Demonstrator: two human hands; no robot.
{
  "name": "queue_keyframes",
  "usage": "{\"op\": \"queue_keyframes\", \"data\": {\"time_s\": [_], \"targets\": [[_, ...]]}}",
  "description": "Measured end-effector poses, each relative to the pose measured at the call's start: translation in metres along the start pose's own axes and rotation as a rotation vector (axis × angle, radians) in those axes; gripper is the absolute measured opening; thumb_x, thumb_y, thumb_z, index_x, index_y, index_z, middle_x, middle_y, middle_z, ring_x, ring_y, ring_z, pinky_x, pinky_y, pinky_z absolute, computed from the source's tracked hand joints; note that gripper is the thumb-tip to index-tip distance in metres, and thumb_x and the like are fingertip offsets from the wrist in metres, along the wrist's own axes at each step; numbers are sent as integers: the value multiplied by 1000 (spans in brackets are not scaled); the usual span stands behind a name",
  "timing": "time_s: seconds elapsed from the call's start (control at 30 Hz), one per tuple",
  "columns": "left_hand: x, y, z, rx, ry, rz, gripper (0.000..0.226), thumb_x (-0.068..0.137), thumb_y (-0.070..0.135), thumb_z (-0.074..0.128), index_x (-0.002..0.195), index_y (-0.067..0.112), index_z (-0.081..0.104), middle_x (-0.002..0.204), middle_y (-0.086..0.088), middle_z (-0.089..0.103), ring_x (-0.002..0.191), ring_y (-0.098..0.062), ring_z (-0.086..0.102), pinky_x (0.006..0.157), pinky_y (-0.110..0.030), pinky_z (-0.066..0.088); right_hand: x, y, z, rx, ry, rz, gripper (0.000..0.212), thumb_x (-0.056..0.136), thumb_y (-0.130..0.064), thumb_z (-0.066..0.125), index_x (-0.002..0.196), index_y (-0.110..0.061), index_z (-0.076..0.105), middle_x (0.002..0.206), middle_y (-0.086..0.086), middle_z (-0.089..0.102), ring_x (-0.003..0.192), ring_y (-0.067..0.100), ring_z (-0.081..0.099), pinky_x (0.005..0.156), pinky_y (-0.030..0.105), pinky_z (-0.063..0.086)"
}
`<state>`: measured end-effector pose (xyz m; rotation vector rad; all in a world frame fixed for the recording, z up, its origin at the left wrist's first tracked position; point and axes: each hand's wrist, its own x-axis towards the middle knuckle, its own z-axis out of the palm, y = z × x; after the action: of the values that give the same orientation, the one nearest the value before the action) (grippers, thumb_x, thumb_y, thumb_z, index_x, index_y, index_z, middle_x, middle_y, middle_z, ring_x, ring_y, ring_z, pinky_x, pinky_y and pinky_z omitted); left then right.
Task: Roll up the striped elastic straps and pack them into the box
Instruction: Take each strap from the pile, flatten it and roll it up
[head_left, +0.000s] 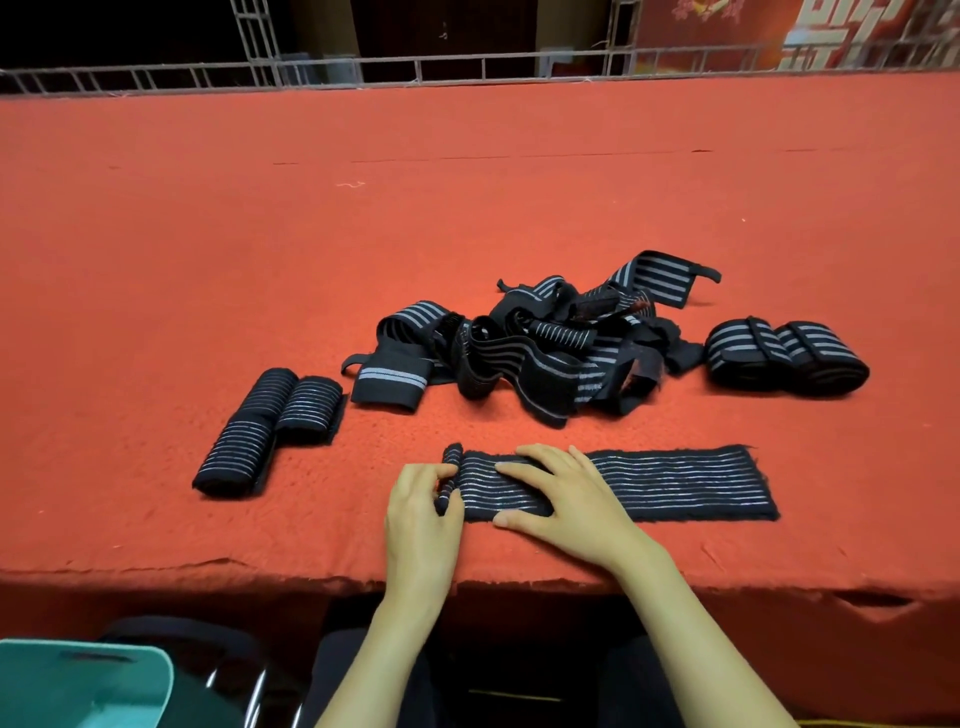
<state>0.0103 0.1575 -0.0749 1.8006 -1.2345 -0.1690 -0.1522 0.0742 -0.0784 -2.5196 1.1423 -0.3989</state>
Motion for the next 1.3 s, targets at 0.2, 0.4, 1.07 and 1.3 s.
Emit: {"op": "queue_keyframes", "data": {"time_s": [0.2,0.4,1.07,1.3], "targets": [[-1,4,3,-47,-55,47,12,87,13,65,86,19,75,88,19,66,83,-6,56,78,-1,33,-7,5,3,-3,58,32,87,66,-88,24,138,-42,43,147,-18,33,139,-1,21,119,32,-3],[12,-6,-8,-244,-197,-180,31,73,6,77,93,26,64,89,5,62,66,-6,56,66,-16,47,-10,4,3,-14,27,25,73,76,-80,32,142,-49,30,151,-15,27,141,2,18,120,41,1],[12,-14,-35,25,-1,-214,15,81,22,65,94,20,59,66,8,56,85,-17,46,82,-38,39,3,-30,1,-20,-51,-80,38,86,-58,54,115,-33,54,147,-9,29,143,11,9,116,56,-3],[8,-11,-24,136,22,-39,18,76,14,68,92,14,59,83,3,54,87,-21,51,80,-38,44,3,-36,5,18,-16,-58,39,84,-58,57,115,-33,53,140,-14,34,138,5,18,116,54,1]]}}
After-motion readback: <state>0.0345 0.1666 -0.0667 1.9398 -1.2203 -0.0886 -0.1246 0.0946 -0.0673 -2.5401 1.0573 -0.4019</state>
